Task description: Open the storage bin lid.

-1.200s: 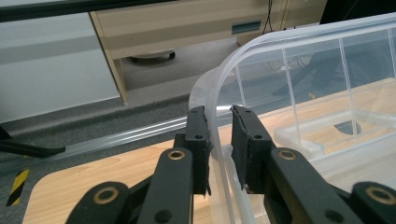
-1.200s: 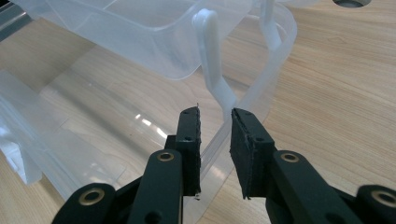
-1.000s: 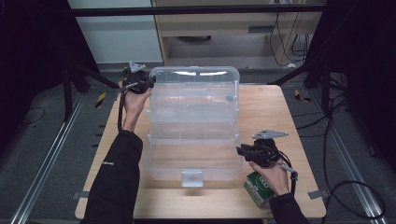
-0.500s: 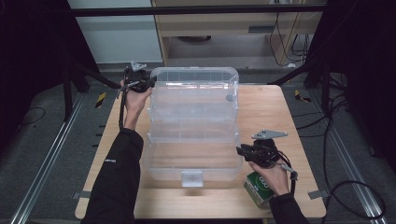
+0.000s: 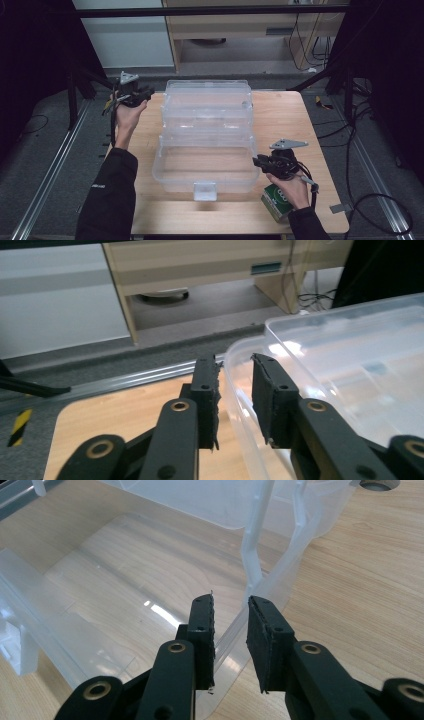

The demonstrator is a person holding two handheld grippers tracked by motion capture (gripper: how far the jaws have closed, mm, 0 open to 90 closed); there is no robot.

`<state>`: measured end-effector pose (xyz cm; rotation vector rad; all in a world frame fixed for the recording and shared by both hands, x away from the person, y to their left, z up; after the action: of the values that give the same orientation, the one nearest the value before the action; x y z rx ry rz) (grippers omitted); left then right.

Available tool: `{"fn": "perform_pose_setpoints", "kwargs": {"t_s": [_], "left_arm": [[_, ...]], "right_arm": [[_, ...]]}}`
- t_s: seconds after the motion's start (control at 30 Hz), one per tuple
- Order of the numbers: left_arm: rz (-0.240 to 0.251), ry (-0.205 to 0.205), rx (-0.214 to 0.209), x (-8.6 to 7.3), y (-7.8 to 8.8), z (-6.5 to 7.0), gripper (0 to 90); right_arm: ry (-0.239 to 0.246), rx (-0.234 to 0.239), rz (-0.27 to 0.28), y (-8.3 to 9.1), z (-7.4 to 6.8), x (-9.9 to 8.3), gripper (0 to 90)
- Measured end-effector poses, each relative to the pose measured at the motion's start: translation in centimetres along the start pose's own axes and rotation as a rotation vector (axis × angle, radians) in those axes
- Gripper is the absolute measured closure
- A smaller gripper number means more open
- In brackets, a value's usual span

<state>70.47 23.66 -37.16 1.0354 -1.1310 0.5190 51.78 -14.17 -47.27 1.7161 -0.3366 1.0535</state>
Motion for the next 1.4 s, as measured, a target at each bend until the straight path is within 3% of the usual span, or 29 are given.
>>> {"fn": "perform_pose_setpoints", "kwargs": {"t_s": [0.17,0.47,0.57,0.63,0.73,0.97,1.07,1.4], "left_arm": [[-0.011,-0.025,-0.025,-1.1,3.2,0.8,68.3],[-0.024,-0.039,-0.126,-3.2,7.4,4.0,63.4],[-0.069,-0.084,-0.107,-4.3,8.1,4.6,60.8],[-0.045,-0.057,-0.138,-5.0,8.7,5.4,60.6],[-0.069,-0.067,-0.150,-6.6,9.2,6.1,59.2],[-0.079,-0.039,-0.195,-9.3,9.9,7.7,58.4],[-0.136,-0.063,-0.173,-10.5,9.9,8.0,56.4],[-0.250,-0.061,-0.206,-13.6,9.3,9.5,58.0]], "right_arm": [[-0.002,0.001,0.000,0.0,0.0,0.0,72.8],[-0.004,0.005,0.002,0.0,0.0,0.0,72.7],[-0.007,0.007,0.002,0.0,0.0,0.0,72.6],[-0.010,0.008,0.001,0.0,0.0,0.0,72.6],[-0.009,0.010,0.001,0.0,0.0,0.0,72.6],[-0.007,0.010,0.002,0.0,0.0,0.0,72.5],[-0.006,0.010,0.002,0.0,0.0,0.0,72.5],[-0.004,0.008,0.001,0.0,0.0,0.0,72.5]]}}
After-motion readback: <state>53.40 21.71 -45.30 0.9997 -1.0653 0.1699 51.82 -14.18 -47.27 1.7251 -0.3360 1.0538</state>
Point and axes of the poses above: each handheld gripper's, and its own axes: y roughly backward along the jaws, x roughly out of its top, z roughly to its right, the point moved 9 cm from there along -y, roughly forward along the jaws, and after that the axes turned 8 degrees about -x, right-handed, at the moved point
